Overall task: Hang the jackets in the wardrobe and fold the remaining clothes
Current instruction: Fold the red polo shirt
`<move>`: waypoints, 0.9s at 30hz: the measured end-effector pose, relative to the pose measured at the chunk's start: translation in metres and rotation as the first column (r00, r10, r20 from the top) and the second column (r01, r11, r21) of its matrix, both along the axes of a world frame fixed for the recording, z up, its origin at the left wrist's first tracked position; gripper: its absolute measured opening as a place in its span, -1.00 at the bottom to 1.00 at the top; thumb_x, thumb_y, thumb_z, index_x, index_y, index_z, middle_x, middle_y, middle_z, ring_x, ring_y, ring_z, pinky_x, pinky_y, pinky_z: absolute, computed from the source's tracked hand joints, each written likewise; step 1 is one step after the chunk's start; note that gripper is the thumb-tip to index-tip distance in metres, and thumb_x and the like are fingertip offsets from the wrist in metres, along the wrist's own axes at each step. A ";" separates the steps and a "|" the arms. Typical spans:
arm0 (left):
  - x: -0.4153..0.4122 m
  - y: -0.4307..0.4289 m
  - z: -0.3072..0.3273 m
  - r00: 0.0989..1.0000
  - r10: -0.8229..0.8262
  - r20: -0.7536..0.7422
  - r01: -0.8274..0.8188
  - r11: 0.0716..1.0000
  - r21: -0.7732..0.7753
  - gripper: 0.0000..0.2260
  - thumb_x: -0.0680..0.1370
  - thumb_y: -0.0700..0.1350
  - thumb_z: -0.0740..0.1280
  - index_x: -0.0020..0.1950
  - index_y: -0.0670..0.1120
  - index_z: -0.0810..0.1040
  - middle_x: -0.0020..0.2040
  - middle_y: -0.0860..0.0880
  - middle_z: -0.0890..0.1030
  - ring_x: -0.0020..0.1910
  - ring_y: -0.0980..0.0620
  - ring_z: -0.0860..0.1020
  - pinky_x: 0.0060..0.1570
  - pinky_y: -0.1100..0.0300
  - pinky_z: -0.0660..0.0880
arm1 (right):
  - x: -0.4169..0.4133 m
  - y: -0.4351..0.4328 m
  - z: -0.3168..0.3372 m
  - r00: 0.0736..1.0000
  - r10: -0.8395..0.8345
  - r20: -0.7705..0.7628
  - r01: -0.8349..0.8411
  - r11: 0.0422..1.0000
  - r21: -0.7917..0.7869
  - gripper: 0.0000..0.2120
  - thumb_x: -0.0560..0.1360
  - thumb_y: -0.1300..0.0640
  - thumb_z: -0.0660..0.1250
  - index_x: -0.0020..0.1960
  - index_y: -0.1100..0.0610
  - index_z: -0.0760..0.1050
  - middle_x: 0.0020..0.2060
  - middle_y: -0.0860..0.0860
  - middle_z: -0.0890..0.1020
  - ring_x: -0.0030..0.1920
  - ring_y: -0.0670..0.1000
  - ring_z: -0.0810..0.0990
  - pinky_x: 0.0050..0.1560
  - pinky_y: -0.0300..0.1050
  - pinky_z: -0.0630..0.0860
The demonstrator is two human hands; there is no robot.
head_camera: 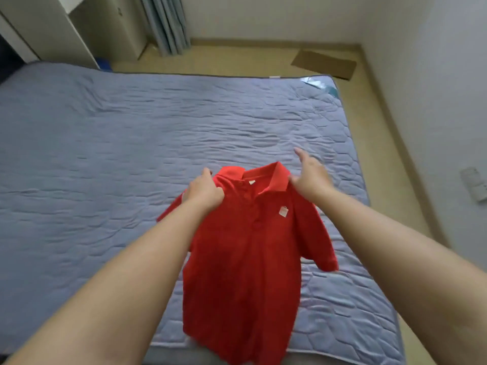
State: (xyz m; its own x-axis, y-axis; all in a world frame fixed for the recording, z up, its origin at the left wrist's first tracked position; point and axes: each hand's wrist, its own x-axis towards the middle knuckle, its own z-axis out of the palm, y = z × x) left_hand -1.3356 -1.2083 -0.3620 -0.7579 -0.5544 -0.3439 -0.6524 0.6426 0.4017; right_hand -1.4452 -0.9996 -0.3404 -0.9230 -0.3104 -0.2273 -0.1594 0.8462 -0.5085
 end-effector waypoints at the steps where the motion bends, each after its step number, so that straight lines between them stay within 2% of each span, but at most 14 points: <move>1: 0.004 0.011 -0.039 0.998 -0.045 0.042 0.045 0.999 0.015 -0.54 0.50 -0.11 0.25 0.39 -0.11 0.29 0.33 -0.22 0.45 0.31 -0.20 0.44 0.27 -0.04 0.40 | 0.006 0.001 -0.041 0.998 0.065 0.006 -0.065 0.997 0.047 -0.34 0.47 0.12 0.37 0.50 0.04 0.18 0.34 0.17 0.44 0.34 0.19 0.42 0.31 0.06 0.38; 3: 0.034 0.034 -0.110 0.972 -0.161 0.174 0.155 0.987 0.047 -0.52 0.50 -0.08 0.27 0.40 -0.08 0.28 0.34 -0.19 0.44 0.32 -0.18 0.43 0.26 -0.04 0.40 | 0.040 0.011 -0.122 0.976 0.167 0.143 -0.187 0.972 0.143 -0.33 0.46 0.10 0.34 0.51 0.01 0.16 0.34 0.17 0.43 0.33 0.18 0.42 0.30 0.08 0.39; 6: 0.102 0.060 -0.199 0.863 -0.302 0.405 0.296 0.952 0.079 -0.56 0.52 -0.02 0.26 0.39 -0.04 0.29 0.33 -0.11 0.43 0.32 -0.13 0.42 0.23 -0.02 0.39 | 0.116 0.044 -0.224 0.903 0.222 0.368 -0.323 0.915 0.242 -0.34 0.48 0.06 0.33 0.50 0.00 0.15 0.33 0.13 0.41 0.31 0.17 0.43 0.28 0.07 0.41; 9: 0.161 0.067 -0.260 0.782 -0.348 0.517 0.353 0.931 0.092 -0.60 0.53 -0.01 0.26 0.35 -0.03 0.33 0.32 -0.06 0.41 0.32 -0.09 0.40 0.22 -0.01 0.38 | 0.180 0.071 -0.293 0.830 0.216 0.513 -0.386 0.888 0.250 -0.40 0.50 0.06 0.30 0.49 0.03 0.18 0.31 0.13 0.40 0.31 0.17 0.43 0.29 0.05 0.40; 11: 0.191 0.062 -0.287 0.761 -0.336 0.554 0.348 0.933 0.088 -0.62 0.52 -0.03 0.26 0.32 -0.04 0.35 0.29 -0.06 0.42 0.30 -0.10 0.40 0.20 0.00 0.40 | 0.211 0.079 -0.324 0.795 0.163 0.585 -0.361 0.901 0.240 -0.43 0.50 0.08 0.29 0.47 0.08 0.22 0.28 0.17 0.42 0.28 0.19 0.45 0.27 0.04 0.41; 13: 0.216 0.054 -0.306 0.790 -0.283 0.544 0.282 0.955 0.089 -0.68 0.51 -0.06 0.26 0.25 -0.08 0.40 0.23 -0.10 0.43 0.24 -0.13 0.43 0.17 -0.01 0.43 | 0.232 0.079 -0.342 0.790 0.064 0.609 -0.253 0.940 0.229 -0.48 0.50 0.07 0.28 0.41 0.14 0.25 0.25 0.20 0.47 0.25 0.20 0.48 0.24 0.02 0.42; 15: 0.239 0.048 -0.320 0.860 -0.185 0.475 0.159 0.983 0.095 -0.75 0.49 -0.12 0.28 0.15 -0.13 0.45 0.15 -0.15 0.44 0.17 -0.19 0.46 0.13 -0.07 0.44 | 0.249 0.074 -0.357 0.788 -0.089 0.609 -0.074 0.969 0.237 -0.53 0.50 0.01 0.32 0.31 0.18 0.28 0.18 0.21 0.54 0.21 0.19 0.52 0.18 -0.01 0.44; 18: 0.261 0.041 -0.330 0.934 0.145 0.325 -0.160 0.987 0.020 -0.68 0.47 -0.16 0.34 0.20 -0.15 0.42 0.16 -0.20 0.43 0.12 -0.24 0.49 0.11 -0.09 0.44 | 0.268 0.068 -0.368 0.734 -0.306 0.606 0.198 0.951 0.239 -0.54 0.44 -0.10 0.39 0.13 0.17 0.32 0.11 0.18 0.59 0.17 0.18 0.55 0.05 -0.05 0.42; 19: 0.265 0.039 -0.332 0.927 0.250 0.280 -0.270 0.962 0.036 -0.61 0.46 -0.16 0.37 0.25 -0.17 0.39 0.19 -0.21 0.43 0.12 -0.23 0.49 0.13 -0.07 0.43 | 0.274 0.067 -0.370 0.724 -0.332 0.604 0.222 0.942 0.252 -0.57 0.42 -0.12 0.40 0.08 0.14 0.34 0.08 0.16 0.61 0.15 0.17 0.56 0.02 -0.06 0.42; 20: 0.268 0.038 -0.335 0.909 0.338 0.244 -0.373 0.921 0.115 -0.56 0.45 -0.18 0.40 0.29 -0.20 0.37 0.21 -0.24 0.46 0.11 -0.20 0.51 0.14 -0.03 0.42 | 0.279 0.067 -0.372 0.736 -0.326 0.594 0.205 0.943 0.264 -0.62 0.41 -0.13 0.40 0.02 0.10 0.38 0.05 0.13 0.63 0.13 0.16 0.58 0.01 -0.06 0.43; 22: 0.269 0.038 -0.339 0.862 0.453 0.227 -0.507 0.772 0.383 -0.58 0.47 -0.26 0.42 0.27 -0.27 0.39 0.19 -0.28 0.54 0.05 -0.08 0.53 0.11 0.07 0.42 | 0.285 0.071 -0.373 0.773 -0.302 0.559 0.157 0.943 0.293 -0.77 0.43 -0.06 0.35 -0.17 0.09 0.43 -0.04 0.12 0.65 0.06 0.16 0.60 -0.05 -0.07 0.45; 23: 0.269 0.038 -0.340 0.848 0.468 0.250 -0.528 0.705 0.474 -0.64 0.48 -0.27 0.41 0.24 -0.28 0.44 0.16 -0.25 0.57 0.02 -0.03 0.52 0.08 0.10 0.42 | 0.287 0.075 -0.373 0.783 -0.307 0.540 0.165 0.941 0.296 -0.76 0.45 -0.01 0.33 -0.27 0.10 0.39 -0.08 0.14 0.65 0.02 0.17 0.60 -0.11 -0.09 0.41; 25: 0.271 0.039 -0.336 0.852 0.455 0.259 -0.522 0.690 0.501 -0.73 0.49 -0.22 0.41 0.16 -0.29 0.54 0.06 -0.16 0.60 -0.01 0.00 0.52 0.03 0.11 0.43 | 0.283 0.085 -0.366 0.802 -0.344 0.488 0.214 0.929 0.303 -0.71 0.49 0.06 0.30 -0.36 0.11 0.36 -0.10 0.20 0.64 -0.01 0.21 0.59 -0.16 -0.09 0.34; 27: 0.276 0.035 -0.329 0.844 0.501 0.191 -0.530 0.725 0.440 -0.76 0.51 -0.14 0.41 0.07 -0.29 0.60 -0.05 -0.13 0.60 -0.06 0.00 0.52 -0.03 0.11 0.41 | 0.275 0.099 -0.356 0.783 -0.457 0.422 0.344 0.884 0.317 -0.80 0.51 0.10 0.27 -0.21 0.17 0.55 -0.03 0.25 0.64 0.04 0.24 0.58 -0.10 -0.05 0.39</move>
